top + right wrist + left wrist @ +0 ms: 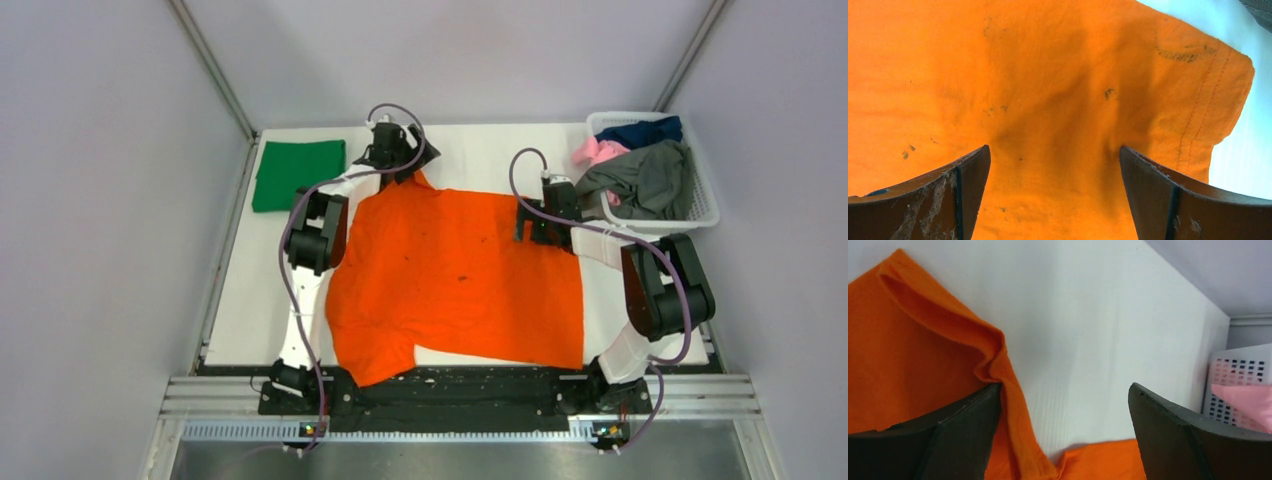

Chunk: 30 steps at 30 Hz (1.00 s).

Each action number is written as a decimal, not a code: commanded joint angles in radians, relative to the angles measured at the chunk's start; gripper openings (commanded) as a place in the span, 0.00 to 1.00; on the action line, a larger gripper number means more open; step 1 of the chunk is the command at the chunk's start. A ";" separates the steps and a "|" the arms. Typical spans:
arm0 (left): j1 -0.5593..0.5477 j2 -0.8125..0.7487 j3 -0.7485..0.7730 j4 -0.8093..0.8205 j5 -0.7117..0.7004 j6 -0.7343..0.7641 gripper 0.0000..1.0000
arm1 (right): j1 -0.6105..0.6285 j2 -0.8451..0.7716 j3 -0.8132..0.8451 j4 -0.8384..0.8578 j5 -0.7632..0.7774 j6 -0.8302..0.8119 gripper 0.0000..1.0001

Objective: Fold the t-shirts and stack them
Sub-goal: Flatten out the tshirt

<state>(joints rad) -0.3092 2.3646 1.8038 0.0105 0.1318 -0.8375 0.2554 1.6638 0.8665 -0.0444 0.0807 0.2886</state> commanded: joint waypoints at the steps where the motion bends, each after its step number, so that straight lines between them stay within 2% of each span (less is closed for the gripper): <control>1: -0.002 0.103 0.159 0.049 0.055 -0.079 0.99 | 0.008 0.030 0.026 -0.020 -0.012 0.004 0.99; 4: -0.015 0.189 0.334 0.053 0.026 -0.092 0.99 | 0.007 0.032 0.029 -0.025 -0.011 0.003 0.99; 7: -0.023 0.329 0.622 -0.102 -0.020 -0.070 0.99 | 0.008 0.029 0.031 -0.032 -0.002 0.001 0.99; 10: -0.020 0.320 0.640 -0.116 -0.027 -0.050 0.99 | 0.008 0.018 0.031 -0.036 0.006 0.003 0.99; 16: -0.024 0.010 0.417 -0.201 -0.109 0.168 0.99 | 0.008 -0.010 0.046 -0.041 -0.004 0.003 0.99; 20: -0.037 -0.247 0.133 -0.238 -0.231 0.307 0.99 | 0.007 -0.049 0.043 -0.049 0.009 0.009 0.99; 21: -0.037 -0.304 0.024 -0.237 -0.253 0.329 0.99 | 0.007 -0.059 0.039 -0.051 0.013 0.014 0.99; 26: -0.037 -0.501 -0.309 -0.260 -0.340 0.355 0.99 | 0.007 -0.087 0.013 -0.086 0.009 0.050 0.99; 30: -0.037 -0.568 -0.460 -0.269 -0.360 0.284 0.99 | 0.007 -0.056 -0.016 -0.069 -0.018 0.079 0.99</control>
<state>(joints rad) -0.3428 1.8114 1.4811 -0.2260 -0.1677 -0.5327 0.2550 1.6157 0.8711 -0.1127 0.0814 0.3256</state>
